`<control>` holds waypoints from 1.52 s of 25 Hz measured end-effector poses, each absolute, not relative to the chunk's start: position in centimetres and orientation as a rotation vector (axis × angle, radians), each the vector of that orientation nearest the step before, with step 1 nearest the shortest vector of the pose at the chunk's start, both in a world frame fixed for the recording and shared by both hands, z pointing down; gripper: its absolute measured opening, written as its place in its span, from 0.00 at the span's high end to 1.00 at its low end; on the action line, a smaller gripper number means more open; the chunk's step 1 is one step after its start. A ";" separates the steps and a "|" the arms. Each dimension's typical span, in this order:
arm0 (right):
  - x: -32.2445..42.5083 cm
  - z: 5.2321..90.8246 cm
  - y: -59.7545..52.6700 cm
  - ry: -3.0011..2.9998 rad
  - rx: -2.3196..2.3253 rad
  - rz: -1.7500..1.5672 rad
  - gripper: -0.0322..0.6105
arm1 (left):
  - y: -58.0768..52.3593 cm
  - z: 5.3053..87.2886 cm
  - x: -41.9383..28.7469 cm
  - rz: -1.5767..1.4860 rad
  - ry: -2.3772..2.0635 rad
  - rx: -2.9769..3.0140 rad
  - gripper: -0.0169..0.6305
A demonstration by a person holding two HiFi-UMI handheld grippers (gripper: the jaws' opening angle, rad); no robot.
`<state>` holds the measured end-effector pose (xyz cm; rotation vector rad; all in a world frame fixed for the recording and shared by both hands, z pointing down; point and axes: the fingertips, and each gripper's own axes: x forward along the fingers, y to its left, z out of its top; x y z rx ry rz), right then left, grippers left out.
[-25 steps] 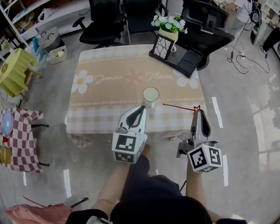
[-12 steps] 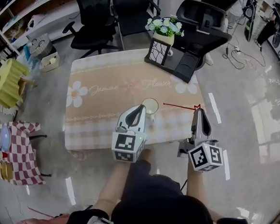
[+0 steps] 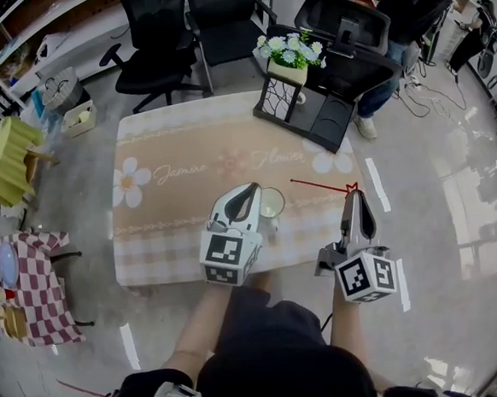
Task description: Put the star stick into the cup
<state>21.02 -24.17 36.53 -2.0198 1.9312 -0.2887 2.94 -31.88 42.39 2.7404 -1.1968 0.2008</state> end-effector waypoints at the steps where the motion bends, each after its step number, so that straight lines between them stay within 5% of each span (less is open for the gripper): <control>1: 21.0 36.5 -24.3 1.929 -2.020 -0.289 0.92 | -32.0 42.5 3.0 0.202 -1.190 2.742 0.95; 38: 18.6 32.2 -24.4 2.184 -1.670 -0.348 0.92 | -29.4 41.8 -0.5 0.211 -1.524 2.535 0.95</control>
